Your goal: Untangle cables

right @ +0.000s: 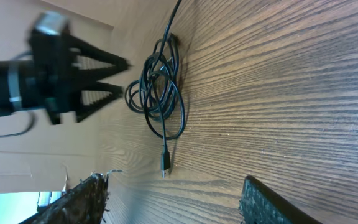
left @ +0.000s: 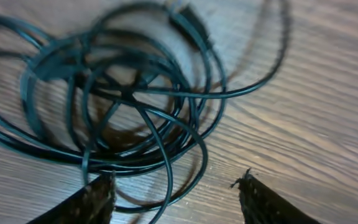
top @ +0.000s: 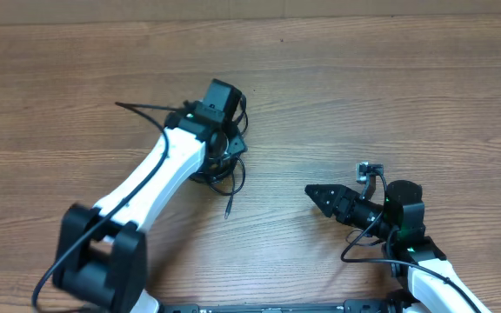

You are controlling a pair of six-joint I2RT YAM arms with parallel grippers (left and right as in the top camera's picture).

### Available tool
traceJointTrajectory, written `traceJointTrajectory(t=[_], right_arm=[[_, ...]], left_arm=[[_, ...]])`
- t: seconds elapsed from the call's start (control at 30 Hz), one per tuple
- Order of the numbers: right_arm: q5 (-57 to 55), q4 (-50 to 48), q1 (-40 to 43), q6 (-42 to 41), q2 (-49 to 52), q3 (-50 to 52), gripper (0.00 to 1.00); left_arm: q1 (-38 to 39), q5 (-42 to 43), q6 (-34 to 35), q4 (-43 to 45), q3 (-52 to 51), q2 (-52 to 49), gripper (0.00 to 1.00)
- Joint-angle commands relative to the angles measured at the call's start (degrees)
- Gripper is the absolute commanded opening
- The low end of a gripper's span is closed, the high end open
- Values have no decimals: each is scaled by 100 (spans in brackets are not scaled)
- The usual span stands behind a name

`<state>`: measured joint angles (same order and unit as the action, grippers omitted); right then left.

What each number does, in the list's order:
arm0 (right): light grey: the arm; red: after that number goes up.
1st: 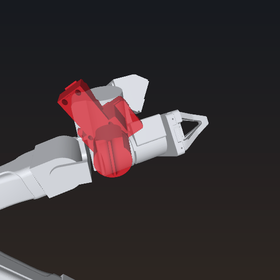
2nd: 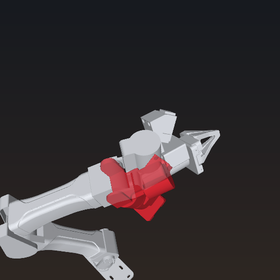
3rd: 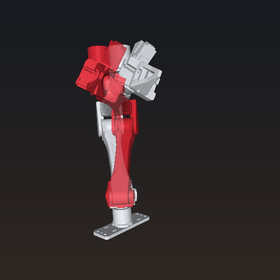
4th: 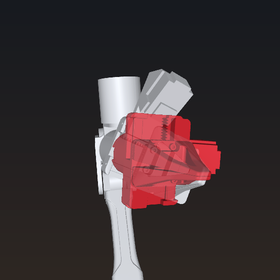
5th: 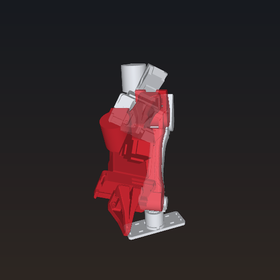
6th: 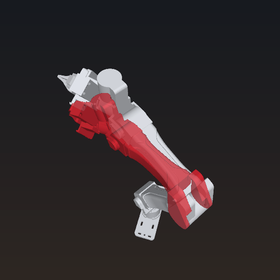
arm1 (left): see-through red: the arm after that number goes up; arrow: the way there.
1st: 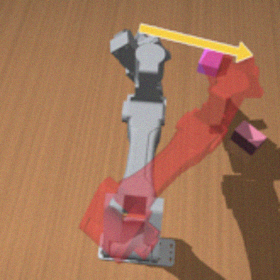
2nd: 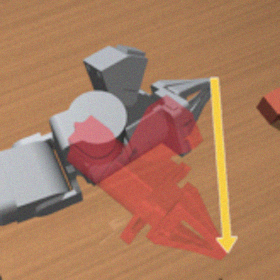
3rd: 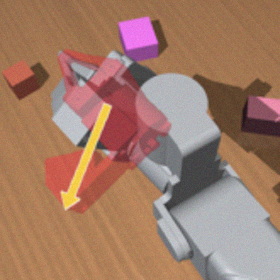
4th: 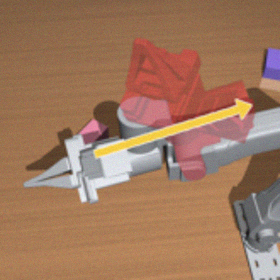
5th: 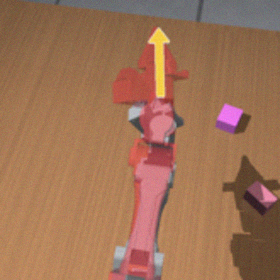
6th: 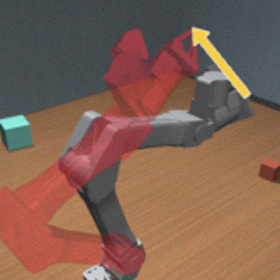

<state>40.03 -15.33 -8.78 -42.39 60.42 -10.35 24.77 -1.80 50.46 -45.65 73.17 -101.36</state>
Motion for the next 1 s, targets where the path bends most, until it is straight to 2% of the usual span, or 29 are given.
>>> traceJointTrajectory(t=[0.0,0.13,0.2,0.23,0.37,0.47,0.6,0.7,0.8,0.97], right_arm=[[-59,37,-13,20,-24,-13,68],[-61,118,-13,22,-24,-11,69],[-61,116,-13,22,-24,-11,70],[-61,114,-13,20,-24,-11,70],[-57,116,-13,20,-24,-11,70],[-33,118,-13,20,-24,-11,69],[-74,74,-13,48,-24,-11,74],[-142,66,-17,37,-24,-11,71],[-92,109,-22,-343,-24,-11,59],[-92,223,-22,-1032,-24,-11,57]], left_arm=[[37,205,555,13,81,-444,63],[37,205,553,109,81,-855,64],[37,205,551,223,81,-1008,29],[37,234,551,289,81,-1073,4],[37,468,339,636,90,-1119,4],[37,1294,-535,1034,160,-990,4],[39,2411,-1663,1003,424,-592,4],[42,3215,-2238,868,540,-136,4],[42,3462,-2352,608,549,417,4],[28,3480,-2267,341,549,1419,4]])
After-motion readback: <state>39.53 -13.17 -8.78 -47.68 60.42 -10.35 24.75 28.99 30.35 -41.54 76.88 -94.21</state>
